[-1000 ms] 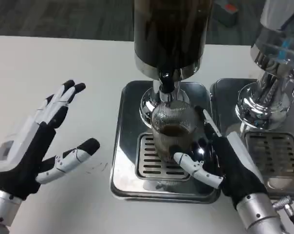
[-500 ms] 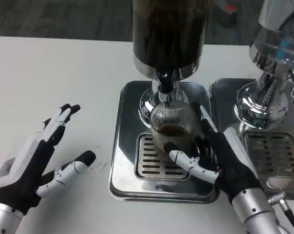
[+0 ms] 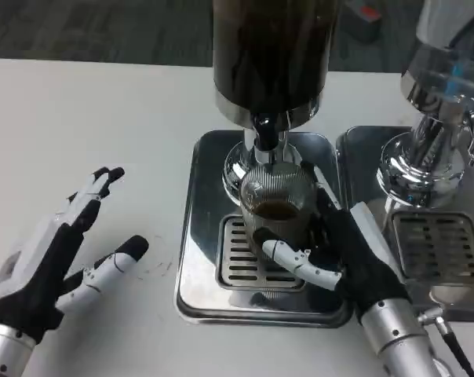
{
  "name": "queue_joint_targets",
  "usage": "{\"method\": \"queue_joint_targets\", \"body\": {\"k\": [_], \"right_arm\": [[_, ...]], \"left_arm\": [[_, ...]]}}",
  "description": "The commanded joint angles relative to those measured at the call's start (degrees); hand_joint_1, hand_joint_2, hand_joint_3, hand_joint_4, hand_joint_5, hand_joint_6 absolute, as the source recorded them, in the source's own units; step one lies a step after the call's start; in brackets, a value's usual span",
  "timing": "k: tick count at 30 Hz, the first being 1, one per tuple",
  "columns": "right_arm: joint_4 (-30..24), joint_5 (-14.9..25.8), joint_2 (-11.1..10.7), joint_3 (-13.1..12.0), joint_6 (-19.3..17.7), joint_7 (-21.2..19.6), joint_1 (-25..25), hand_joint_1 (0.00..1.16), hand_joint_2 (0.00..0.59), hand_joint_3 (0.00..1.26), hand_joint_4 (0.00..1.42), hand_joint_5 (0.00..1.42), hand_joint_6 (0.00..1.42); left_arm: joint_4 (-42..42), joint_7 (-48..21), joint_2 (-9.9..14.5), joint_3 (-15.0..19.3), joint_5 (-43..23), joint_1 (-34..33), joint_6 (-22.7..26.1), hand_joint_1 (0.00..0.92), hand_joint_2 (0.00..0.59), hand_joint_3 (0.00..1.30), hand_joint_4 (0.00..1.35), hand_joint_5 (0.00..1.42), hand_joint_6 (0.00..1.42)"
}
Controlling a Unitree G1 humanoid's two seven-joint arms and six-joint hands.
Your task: Grasp the cup under the faucet to collect the drink, then remove the cup.
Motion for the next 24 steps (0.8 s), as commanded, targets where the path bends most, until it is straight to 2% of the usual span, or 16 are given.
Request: {"method": "queue_joint_targets", "body": {"k": [1,12,15,24], "right_arm": [[2.4,0.7,0.7,-0.2,-1.7,-0.4,-1.3,0.68,0.204,0.00,0.00,0.00,0.00],[5.1,2.1,1.5,-0.7,-2.7,0.0,-2.2,0.72,0.224,0.00,0.00,0.03,0.10],[5.6,2.2,2.1,-1.1,-2.8,-0.7,-2.1,0.74,0.229,0.01,0.07,0.08,0.14],[6.1,1.7,2.7,-1.5,-3.2,-2.0,-1.7,0.80,0.250,0.19,0.21,0.21,0.28]], "left_arm": [[0.2,-0.4,0.3,0.0,-0.9,0.6,-0.1,0.000,0.159,0.08,0.00,0.09,0.01],[-0.1,-0.5,0.2,0.2,-1.4,1.3,0.1,0.000,0.160,0.11,0.00,0.08,0.01],[-0.3,-0.6,0.1,0.2,-1.4,1.5,0.2,0.000,0.160,0.11,0.00,0.08,0.01],[-0.5,-0.6,0.2,0.3,-1.9,1.9,0.3,0.000,0.161,0.12,0.00,0.08,0.00]]}}
